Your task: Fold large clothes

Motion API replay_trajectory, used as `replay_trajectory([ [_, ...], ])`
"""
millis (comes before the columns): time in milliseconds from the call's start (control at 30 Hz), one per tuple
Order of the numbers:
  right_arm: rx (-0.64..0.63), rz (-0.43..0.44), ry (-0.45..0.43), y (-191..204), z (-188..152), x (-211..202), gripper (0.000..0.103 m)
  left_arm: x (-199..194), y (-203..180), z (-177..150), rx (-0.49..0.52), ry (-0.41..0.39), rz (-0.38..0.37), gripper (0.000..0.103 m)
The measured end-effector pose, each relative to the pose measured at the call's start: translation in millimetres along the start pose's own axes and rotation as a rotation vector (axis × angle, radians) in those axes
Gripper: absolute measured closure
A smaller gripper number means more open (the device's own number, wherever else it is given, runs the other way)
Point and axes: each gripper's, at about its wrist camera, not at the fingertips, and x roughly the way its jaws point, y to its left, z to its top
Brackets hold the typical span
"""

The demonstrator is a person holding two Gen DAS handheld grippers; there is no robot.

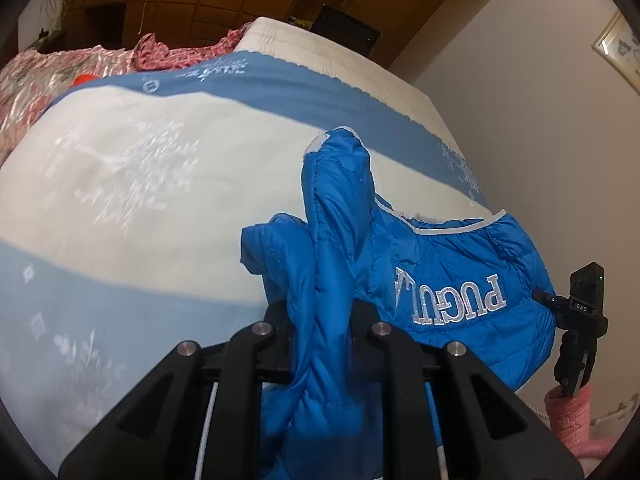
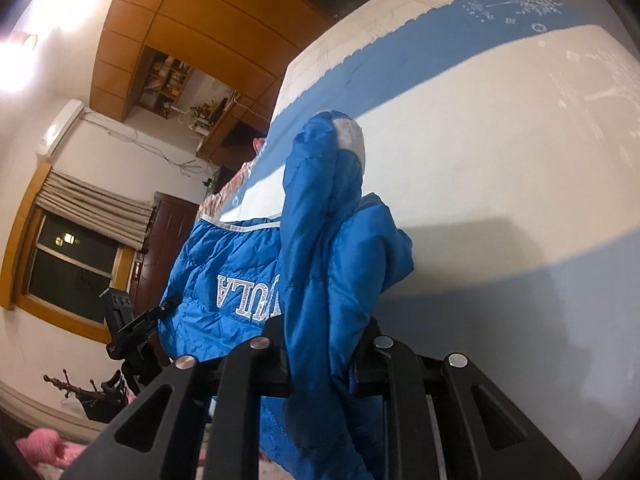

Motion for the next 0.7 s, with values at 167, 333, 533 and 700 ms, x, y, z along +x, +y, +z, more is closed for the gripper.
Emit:
replay_trajectory([
  [167, 0.054, -0.026, 0.023, -13.4, -23.3, 21.8, 0.086, 4.0, 26.4, -41.5, -0.050, 0.043, 0.019, 0.088],
  [333, 0.113, -0.153, 0.044, -47.7, -34.5, 52.8, 0.086, 36.5, 55.1, -72.3, -0.047, 0.099, 0.096, 0.086],
  [533, 0.189, -0.227, 0.026, -85.2, -47.0, 77.6, 0.081, 70.2, 82.0, -85.5, -0.039, 0.145, 0.102, 0.074],
  [700, 0.201, -0.238, -0.008, -94.0, -51.8, 85.1, 0.080, 86.3, 87.6, -87.7, 0.011, 0.145, 0.111, 0.069],
])
